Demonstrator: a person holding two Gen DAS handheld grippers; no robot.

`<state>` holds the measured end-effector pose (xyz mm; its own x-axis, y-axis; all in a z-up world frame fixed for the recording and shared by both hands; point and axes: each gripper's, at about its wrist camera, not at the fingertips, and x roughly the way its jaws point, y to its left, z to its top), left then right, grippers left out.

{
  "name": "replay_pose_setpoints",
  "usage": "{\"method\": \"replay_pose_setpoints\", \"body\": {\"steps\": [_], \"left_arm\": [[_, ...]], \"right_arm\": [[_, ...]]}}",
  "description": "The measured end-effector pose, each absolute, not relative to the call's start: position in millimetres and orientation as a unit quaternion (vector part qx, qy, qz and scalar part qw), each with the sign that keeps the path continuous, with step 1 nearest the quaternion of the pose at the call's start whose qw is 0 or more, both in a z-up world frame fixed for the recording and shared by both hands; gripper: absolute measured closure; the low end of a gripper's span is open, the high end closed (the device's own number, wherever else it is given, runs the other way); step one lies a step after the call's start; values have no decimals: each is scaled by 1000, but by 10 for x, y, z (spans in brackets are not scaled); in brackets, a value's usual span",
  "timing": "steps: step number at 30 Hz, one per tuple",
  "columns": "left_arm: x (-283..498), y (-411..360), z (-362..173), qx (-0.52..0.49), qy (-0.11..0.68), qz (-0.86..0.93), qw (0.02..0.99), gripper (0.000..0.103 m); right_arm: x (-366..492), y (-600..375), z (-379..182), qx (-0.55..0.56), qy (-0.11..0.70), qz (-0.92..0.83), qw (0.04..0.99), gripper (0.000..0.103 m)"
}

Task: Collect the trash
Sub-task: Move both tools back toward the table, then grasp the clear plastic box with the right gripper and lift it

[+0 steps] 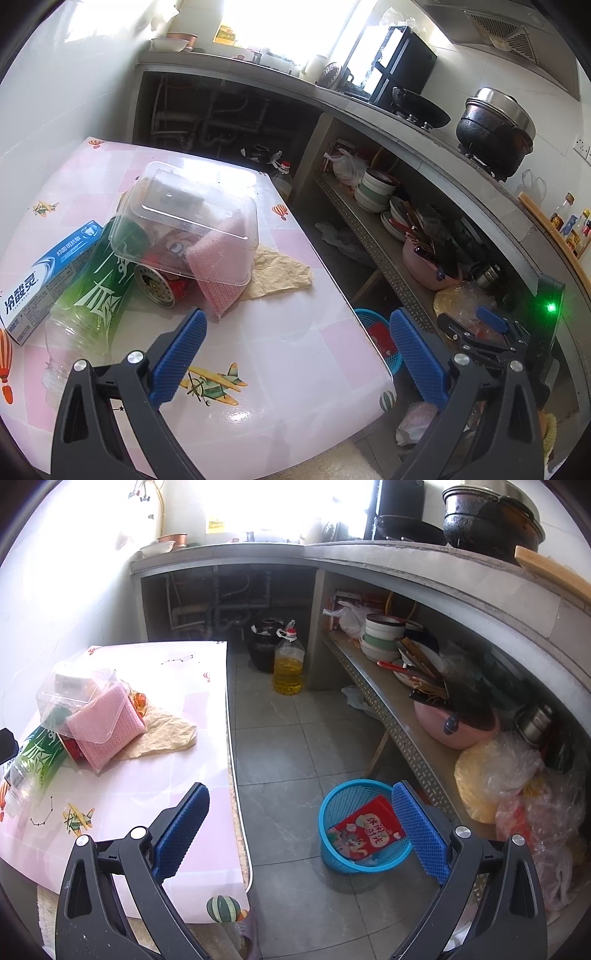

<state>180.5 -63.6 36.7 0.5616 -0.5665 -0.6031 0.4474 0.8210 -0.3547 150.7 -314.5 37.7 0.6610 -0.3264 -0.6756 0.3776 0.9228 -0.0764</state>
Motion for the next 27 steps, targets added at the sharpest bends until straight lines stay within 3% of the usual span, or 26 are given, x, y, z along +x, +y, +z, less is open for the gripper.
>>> {"method": "replay_pose_setpoints", "body": {"steps": [27], "left_arm": [[1692,-365,365,-108,349,-288,885,6]], "right_arm": [[1490,-3291,409,102,341,-124,926,8]]}}
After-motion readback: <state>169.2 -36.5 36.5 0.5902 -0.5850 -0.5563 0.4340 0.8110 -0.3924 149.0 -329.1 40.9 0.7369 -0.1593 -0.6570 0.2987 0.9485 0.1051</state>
